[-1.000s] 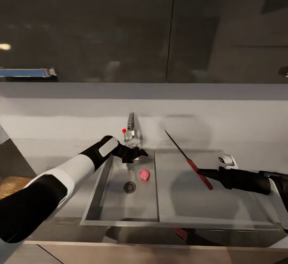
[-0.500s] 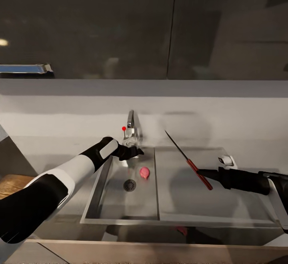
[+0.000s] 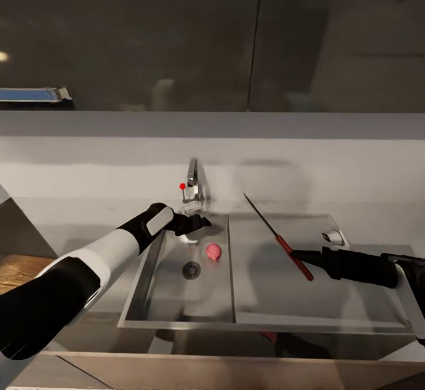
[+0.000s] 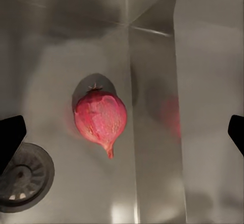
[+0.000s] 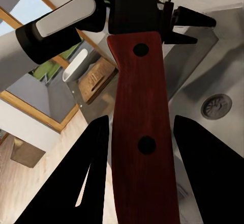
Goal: In the kitchen, take the Vidalia onion out of the sink, dice it on the chopping board with the paring knife, put the diced onion into the bowl on the countertop, then place both the paring knife and the chopping board into the sink.
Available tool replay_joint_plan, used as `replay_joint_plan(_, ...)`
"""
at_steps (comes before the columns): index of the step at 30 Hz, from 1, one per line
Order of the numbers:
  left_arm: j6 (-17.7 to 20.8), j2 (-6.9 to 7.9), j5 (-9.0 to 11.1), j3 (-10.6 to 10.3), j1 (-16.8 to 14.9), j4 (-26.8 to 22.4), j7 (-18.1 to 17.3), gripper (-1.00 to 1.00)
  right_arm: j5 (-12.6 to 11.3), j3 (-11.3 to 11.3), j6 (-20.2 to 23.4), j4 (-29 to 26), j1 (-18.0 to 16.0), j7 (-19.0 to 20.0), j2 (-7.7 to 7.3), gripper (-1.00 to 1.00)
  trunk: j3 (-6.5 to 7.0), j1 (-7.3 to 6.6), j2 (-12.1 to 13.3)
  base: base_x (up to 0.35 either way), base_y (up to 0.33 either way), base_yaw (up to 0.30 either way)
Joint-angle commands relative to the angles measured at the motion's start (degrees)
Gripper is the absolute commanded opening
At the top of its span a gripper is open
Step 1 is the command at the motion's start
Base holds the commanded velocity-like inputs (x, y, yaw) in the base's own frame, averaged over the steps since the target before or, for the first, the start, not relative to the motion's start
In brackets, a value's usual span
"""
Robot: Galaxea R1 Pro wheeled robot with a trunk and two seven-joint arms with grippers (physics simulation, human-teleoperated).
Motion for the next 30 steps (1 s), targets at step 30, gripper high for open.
replay_joint_plan(30, -1.10, -2.23, 0.10, -0.79, 0.10, 0.29, -0.49, 1.00, -0.13, 0.14, 0.55, 0.12, -0.06, 0.28, 0.08, -1.00, -2.94, 0.03, -0.13, 0.000, 0.000, 0.000)
